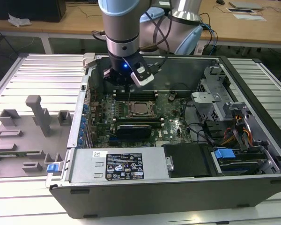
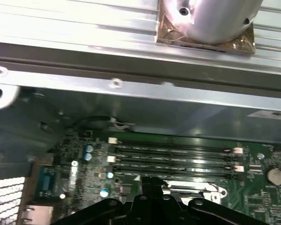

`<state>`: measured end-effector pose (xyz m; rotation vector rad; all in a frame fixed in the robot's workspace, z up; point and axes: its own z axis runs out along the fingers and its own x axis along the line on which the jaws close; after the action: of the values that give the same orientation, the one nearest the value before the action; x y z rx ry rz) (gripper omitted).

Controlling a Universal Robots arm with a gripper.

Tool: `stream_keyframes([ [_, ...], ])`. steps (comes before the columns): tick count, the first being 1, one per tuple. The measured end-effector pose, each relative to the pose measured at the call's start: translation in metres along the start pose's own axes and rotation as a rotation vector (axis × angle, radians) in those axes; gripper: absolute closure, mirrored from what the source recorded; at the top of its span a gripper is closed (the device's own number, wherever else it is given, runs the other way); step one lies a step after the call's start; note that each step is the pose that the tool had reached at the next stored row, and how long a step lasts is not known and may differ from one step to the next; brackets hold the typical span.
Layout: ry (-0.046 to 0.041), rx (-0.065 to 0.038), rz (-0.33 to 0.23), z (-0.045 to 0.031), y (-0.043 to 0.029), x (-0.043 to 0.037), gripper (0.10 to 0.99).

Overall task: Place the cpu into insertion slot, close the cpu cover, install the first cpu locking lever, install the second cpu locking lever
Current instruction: 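Install the first cpu locking lever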

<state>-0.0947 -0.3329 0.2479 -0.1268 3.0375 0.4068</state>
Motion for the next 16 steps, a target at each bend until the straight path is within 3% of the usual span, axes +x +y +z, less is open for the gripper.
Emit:
stream_keyframes([
  [3, 0.0013, 0.0, 0.001, 0.0003, -0.0028, -0.0121, 0.98],
  [7, 0.0009, 0.0, 0.001, 0.0004, -0.003, -0.0132, 0.98],
  [8, -0.0089, 0.001, -0.002, 0.0006, -0.003, -0.0129, 0.98],
  [9, -0.0236, 0.003, -0.007, 0.0005, -0.0029, -0.0125, 0.98],
  [11, -0.1044, 0.02, -0.031, 0.0005, -0.0028, -0.0102, 0.98],
  [12, -0.1364, 0.024, -0.039, 0.0005, -0.0027, -0.0087, 0.98],
  [13, -0.1462, 0.024, -0.042, 0.0018, -0.0029, -0.0083, 0.98],
  [16, -0.1586, 0.032, 0.005, 0.0064, -0.0043, -0.0079, 0.98],
])
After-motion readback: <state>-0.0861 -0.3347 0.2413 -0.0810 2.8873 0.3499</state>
